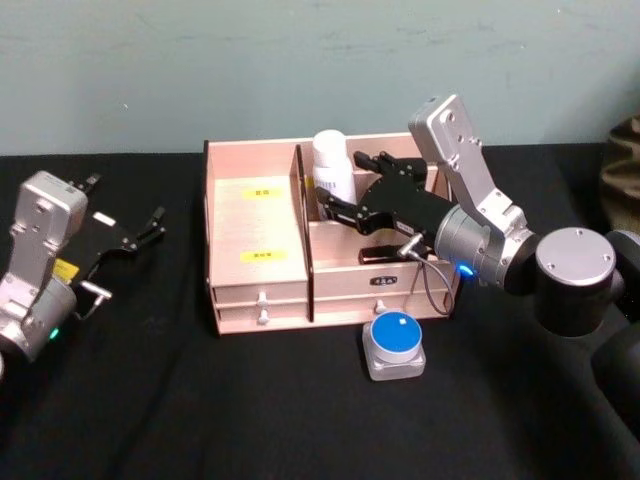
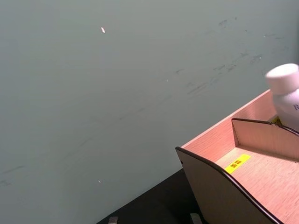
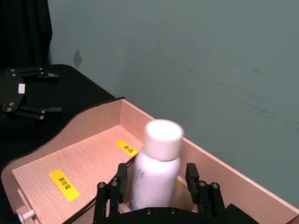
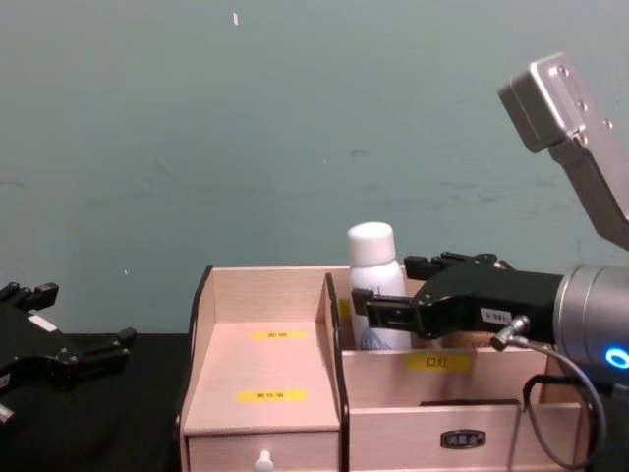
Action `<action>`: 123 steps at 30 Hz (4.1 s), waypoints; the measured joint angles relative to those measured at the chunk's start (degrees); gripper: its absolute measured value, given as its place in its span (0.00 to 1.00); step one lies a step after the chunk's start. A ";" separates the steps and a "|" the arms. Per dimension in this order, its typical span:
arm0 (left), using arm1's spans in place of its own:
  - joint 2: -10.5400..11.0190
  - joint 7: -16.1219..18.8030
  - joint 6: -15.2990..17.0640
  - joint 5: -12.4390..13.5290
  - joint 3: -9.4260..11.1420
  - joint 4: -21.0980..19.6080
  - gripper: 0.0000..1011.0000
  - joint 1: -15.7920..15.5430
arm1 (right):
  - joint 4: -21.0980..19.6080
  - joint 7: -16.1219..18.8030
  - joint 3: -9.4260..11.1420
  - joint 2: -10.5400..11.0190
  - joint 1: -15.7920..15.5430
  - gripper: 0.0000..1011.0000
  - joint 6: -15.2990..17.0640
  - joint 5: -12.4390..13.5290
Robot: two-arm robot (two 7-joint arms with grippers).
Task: Pick up the facial cleanser and watermelon frost from the table and place them into the tiered storage box.
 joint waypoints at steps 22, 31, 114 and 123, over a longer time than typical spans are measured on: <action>0.00 0.00 0.00 0.00 0.00 0.00 0.99 0.00 | -9.85 -0.64 1.83 2.56 -3.31 0.99 2.17 0.71; 0.00 0.00 0.00 0.00 0.00 0.00 0.99 0.00 | -24.28 -2.06 2.75 7.71 -11.04 0.99 8.75 0.06; 0.00 0.00 0.00 0.00 0.00 0.00 0.99 0.00 | -31.41 -10.80 9.64 -2.94 -34.16 0.99 23.46 -9.40; 0.00 0.00 0.00 0.00 0.00 0.00 0.99 0.00 | -30.96 -10.58 10.03 -3.92 -34.04 0.99 23.24 -10.88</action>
